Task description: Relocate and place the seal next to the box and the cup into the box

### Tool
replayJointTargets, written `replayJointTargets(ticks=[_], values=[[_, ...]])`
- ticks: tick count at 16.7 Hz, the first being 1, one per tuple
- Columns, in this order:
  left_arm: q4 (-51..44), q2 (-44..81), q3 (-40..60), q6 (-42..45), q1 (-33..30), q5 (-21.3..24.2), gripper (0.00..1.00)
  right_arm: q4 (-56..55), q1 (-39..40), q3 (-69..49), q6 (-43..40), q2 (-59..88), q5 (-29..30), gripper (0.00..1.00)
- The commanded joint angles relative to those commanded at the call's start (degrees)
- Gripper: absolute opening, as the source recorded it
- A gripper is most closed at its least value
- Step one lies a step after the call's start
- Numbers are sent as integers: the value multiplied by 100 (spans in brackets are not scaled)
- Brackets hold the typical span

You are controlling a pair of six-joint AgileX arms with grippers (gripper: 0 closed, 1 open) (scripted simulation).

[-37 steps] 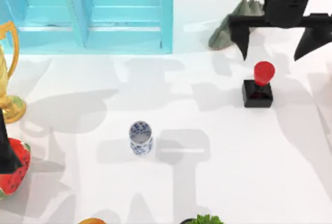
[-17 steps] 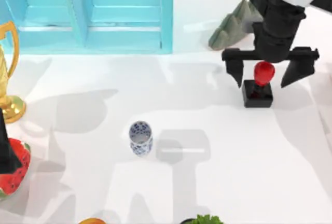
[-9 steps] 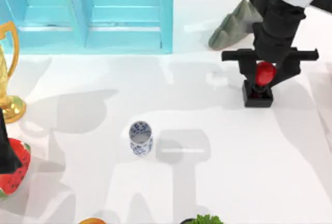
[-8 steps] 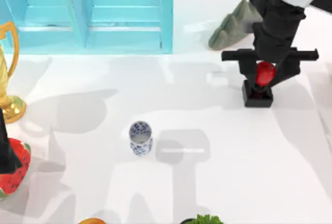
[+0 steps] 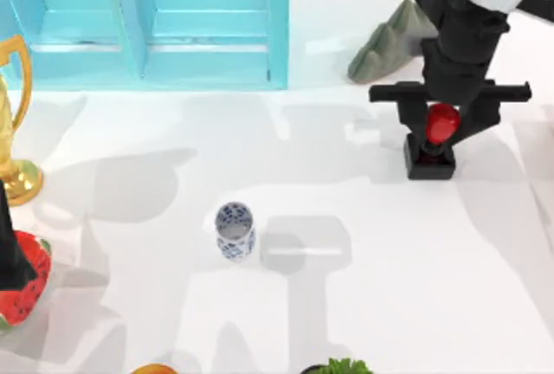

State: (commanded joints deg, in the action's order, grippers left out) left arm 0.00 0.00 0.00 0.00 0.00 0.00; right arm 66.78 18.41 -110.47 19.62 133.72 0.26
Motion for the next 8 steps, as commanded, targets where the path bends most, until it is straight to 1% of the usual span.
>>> replayJointTargets(ticks=[4, 8], values=[[0, 0, 0, 0, 0, 0, 100, 97, -79, -82, -74, -29, 0, 0], [0, 0, 0, 0, 0, 0, 100, 915, -624, -610, -628, -302, 3, 0]])
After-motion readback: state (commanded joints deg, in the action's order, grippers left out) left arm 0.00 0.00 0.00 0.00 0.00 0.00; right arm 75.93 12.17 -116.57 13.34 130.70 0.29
